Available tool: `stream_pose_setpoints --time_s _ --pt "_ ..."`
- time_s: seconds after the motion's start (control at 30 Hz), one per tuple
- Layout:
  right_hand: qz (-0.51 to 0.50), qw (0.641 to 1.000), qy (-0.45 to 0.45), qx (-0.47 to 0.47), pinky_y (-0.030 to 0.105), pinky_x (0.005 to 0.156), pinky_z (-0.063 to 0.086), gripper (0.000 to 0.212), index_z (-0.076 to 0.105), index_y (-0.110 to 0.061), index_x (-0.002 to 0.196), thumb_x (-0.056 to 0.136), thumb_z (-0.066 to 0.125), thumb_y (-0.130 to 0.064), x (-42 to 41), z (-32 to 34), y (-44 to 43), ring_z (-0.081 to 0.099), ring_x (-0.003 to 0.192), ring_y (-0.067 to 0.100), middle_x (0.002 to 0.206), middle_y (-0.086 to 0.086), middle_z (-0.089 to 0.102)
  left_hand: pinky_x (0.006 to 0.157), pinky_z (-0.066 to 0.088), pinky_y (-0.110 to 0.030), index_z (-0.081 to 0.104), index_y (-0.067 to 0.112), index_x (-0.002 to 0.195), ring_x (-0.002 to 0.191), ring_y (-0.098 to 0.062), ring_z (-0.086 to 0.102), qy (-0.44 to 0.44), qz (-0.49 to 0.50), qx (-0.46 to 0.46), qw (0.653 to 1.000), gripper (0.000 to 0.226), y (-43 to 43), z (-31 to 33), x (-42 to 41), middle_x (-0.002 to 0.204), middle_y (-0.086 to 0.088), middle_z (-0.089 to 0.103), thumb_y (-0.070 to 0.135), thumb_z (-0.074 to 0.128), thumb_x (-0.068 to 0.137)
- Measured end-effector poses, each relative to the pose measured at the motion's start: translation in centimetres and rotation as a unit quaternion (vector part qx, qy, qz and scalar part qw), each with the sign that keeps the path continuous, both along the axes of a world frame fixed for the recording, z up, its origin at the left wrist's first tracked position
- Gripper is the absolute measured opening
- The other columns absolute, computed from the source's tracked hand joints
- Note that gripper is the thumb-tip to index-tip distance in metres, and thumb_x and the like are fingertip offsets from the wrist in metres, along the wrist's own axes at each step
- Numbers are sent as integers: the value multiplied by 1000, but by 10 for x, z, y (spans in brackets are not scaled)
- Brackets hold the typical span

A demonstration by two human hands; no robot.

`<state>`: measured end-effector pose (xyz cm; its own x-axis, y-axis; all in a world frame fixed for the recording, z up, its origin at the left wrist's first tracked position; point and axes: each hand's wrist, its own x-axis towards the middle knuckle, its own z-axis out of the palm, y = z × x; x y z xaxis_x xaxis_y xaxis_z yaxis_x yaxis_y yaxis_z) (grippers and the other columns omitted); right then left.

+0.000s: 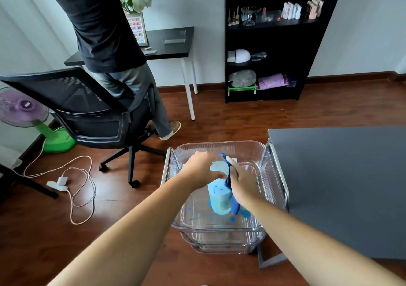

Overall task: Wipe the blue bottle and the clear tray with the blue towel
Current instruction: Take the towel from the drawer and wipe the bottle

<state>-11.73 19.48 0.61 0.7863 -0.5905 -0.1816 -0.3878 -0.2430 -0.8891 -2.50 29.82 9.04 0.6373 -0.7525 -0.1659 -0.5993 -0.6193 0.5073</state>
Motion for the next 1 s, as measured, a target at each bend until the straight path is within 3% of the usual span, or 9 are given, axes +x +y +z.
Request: stream_pose_setpoints --time_s 0.1,0.17,0.27,0.33,0.43,0.57,0.73,0.87,1.0 --pt "20 1000 -6 20 20 79 41 42 51 -33 134 101 28 -19 3 3 -10 58 101 14 118 -2 65 89 49 -38 63 23 122 111 -24 56 15 -7 5 1000 46 1 0 2 120 -5 65 31 74 79" --pt "-33 999 -29 24 16 77 38 40 54 -30 130 100 30 -16 -9 -1 -6 56 102 12 114 -2 63 94 48 -38 60 25 126 113 -22 55 29 -22 16 999 48 2 1 6 125 -3 63 29 74 80" --pt "-108 990 -90 17 17 93 32 40 52 -20 134 101 32 -12 -20 2 -5 50 113 9 126 0 59 99 45 -38 58 28 128 118 -19 54 49 -45 24 998 51 8 4 12 131 1 60 24 74 80" --pt "-110 987 -116 -9 15 94 30 40 48 -19 138 102 32 -13 -19 12 -10 46 112 4 127 -5 56 96 47 -30 58 29 129 119 -14 55 66 -38 -9 997 56 12 4 10 129 8 60 25 77 77" --pt "-89 986 -133 -35 9 85 31 40 43 -22 140 102 34 -18 -16 27 -8 46 105 2 118 -16 51 83 46 -21 61 31 120 108 -10 56 29 -4 -60 998 57 14 0 1 110 18 59 34 82 67" --pt "-36 989 -140 -30 5 77 39 36 42 -24 136 100 39 -18 -27 13 13 58 103 5 115 -15 57 80 52 -37 60 17 104 96 -19 55 -42 47 -54 997 47 11 -10 -7 102 2 60 37 81 67" --pt "80 987 -139 -7 10 110 21 50 32 -44 142 102 35 -14 -36 -9 21 27 135 -10 148 -28 30 84 52 -39 62 13 111 101 -21 56 -47 23 -42 998 49 9 -10 -4 107 -3 63 34 81 71" --pt "97 983 -149 44 5 94 36 47 47 -53 116 102 34 -10 -9 2 1 52 116 -8 122 -29 54 85 53 -41 64 13 113 101 -21 57 -28 13 -45 998 48 10 -7 1 110 -4 64 29 82 71" --pt "92 983 -113 114 12 88 45 35 51 -46 116 104 31 -19 7 -1 -4 59 111 9 116 -13 63 85 54 -35 65 15 118 104 -19 58 -11 12 -51 999 50 12 -6 6 115 -3 65 24 82 71"
